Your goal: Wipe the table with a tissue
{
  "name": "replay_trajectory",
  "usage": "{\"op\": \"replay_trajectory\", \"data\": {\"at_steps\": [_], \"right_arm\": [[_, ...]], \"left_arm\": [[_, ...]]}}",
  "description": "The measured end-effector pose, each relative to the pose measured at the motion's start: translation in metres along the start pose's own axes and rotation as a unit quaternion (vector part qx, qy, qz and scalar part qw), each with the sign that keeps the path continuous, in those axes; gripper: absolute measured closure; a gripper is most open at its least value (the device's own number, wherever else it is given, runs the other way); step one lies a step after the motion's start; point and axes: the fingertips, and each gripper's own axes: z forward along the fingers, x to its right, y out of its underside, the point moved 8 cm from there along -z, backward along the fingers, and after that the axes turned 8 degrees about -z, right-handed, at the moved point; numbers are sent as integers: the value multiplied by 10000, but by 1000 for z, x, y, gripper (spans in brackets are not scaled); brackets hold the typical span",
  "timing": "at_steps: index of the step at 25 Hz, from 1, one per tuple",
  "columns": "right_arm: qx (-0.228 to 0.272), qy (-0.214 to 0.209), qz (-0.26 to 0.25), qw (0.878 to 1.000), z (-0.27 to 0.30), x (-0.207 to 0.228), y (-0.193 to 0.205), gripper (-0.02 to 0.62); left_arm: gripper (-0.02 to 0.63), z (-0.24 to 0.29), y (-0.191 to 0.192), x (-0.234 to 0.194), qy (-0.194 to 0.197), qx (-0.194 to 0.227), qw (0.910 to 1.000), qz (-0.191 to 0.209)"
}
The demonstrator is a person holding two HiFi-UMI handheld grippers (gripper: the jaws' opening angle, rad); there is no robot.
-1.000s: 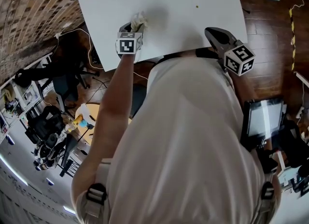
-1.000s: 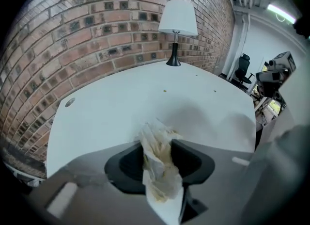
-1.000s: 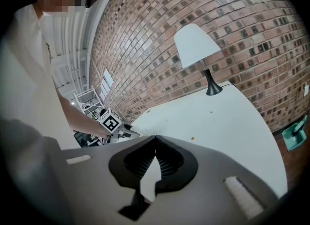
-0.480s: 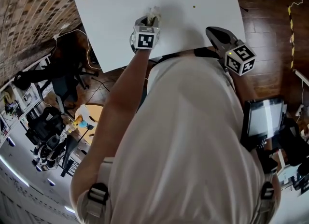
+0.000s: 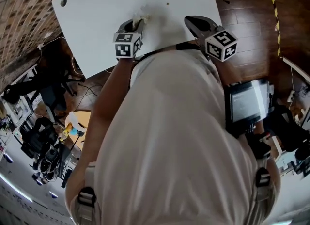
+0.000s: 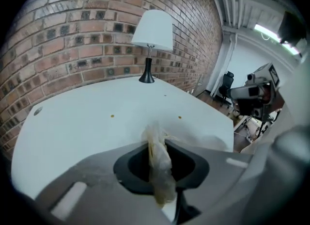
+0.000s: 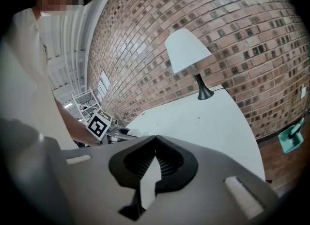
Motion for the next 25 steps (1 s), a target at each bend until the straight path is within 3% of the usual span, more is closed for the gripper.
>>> {"op": "replay_trajectory", "data": {"at_steps": [5, 11, 15, 25], "right_arm": [[109, -77, -47, 9999, 14, 3, -14, 588], [136, 20, 58, 9999, -33, 45, -2, 588], [207, 146, 186, 9995, -31, 49, 0, 588], [262, 226, 431, 9985, -42, 66, 7, 588]], "left_arm": [[551, -14, -11, 3, 109, 289, 9995, -3], [552, 22, -20, 56, 221, 281, 9993, 94], [552, 21, -26, 38, -180, 142, 9997, 122], [551, 60, -55, 49, -153, 153, 9990, 381]]}}
